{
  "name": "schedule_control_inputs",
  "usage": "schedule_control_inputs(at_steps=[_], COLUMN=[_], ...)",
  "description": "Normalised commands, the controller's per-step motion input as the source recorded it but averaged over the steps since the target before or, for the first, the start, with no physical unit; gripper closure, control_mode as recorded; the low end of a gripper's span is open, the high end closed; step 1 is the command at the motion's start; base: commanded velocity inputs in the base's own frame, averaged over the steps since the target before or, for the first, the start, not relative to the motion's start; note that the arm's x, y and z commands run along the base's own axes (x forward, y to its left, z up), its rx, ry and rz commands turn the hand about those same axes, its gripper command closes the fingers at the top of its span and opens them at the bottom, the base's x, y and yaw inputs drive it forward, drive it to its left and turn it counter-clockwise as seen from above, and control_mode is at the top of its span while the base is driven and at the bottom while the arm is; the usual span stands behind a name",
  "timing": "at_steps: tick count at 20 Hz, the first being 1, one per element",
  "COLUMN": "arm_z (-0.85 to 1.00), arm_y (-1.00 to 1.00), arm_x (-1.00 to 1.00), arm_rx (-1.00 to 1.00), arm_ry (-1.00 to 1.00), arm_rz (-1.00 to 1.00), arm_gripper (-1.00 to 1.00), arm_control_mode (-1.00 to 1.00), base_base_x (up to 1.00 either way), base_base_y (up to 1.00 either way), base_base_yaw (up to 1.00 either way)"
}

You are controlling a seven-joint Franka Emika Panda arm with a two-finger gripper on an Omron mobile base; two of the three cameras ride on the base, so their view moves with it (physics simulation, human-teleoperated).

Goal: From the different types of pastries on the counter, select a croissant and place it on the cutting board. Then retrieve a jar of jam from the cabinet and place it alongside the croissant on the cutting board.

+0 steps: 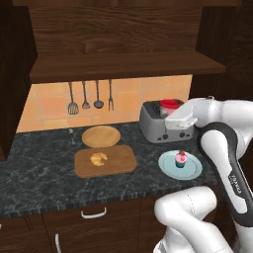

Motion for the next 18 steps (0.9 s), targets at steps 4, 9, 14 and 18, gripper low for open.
schedule_control_inputs(at_steps=[4,9,14,18], arm_z=[-0.60,-0.59,-0.65,-0.60], arm_y=[0.57,0.34,0.01,0.13], arm_x=[0.00,0.10,0.29,0.49], arm_rx=[-0.07,-0.09,-0.03,0.00], arm_ry=[0.11,0.06,-0.06,-0.16], arm_rz=[0.20,0.11,0.21,0.27], arm_gripper=[1.00,1.00,1.00,1.00], arm_control_mode=[-1.00,-1.00,-1.00,-1.00], base_base_x=[0.00,0.00,0.00,0.00], base_base_y=[0.00,0.00,0.00,0.00], base_base_yaw=[0.00,0.00,0.00,0.00])
